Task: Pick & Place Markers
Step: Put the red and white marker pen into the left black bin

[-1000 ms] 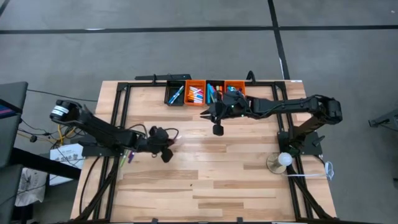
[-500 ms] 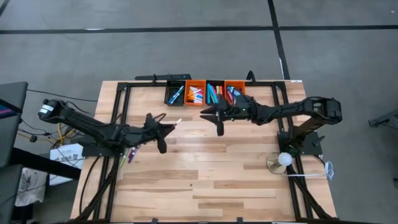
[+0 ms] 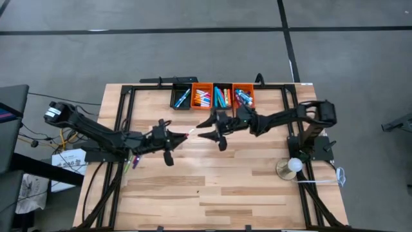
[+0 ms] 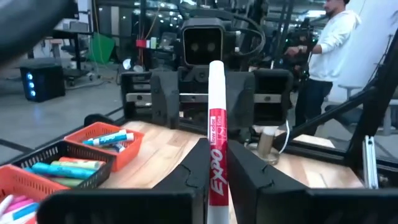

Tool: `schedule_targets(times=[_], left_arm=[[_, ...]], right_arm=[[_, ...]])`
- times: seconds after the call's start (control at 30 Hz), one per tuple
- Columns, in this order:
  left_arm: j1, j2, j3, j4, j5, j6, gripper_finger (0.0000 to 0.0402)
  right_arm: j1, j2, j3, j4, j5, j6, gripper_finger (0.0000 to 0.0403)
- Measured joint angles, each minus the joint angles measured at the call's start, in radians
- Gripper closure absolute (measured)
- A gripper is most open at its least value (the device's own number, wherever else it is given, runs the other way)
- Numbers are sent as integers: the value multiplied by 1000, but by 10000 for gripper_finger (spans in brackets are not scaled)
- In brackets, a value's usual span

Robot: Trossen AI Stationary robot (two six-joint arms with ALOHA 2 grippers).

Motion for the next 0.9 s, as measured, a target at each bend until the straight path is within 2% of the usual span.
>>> schedule_targets(times=[0.1,0.17,0.37,0.53,0.67,0.83,0.9], left_arm=[[0,17,0,16,0,5,366],[2,21,0,22,1,5,365],[1,26,0,39,27,5,367],[1,27,0,40,23,4,365],[2,27,0,39,22,3,366],[2,28,0,38,14,7,364],[2,28,0,38,15,7,365]], right_arm=[[11,39,50,43,-70,-9,222],[16,51,78,36,-80,-34,219],[15,81,166,-20,-78,-45,218],[14,81,187,-67,-74,-68,234],[15,80,193,-77,-80,-71,273],[15,80,192,-75,-85,-71,371],[15,80,192,-74,-87,-71,382]])
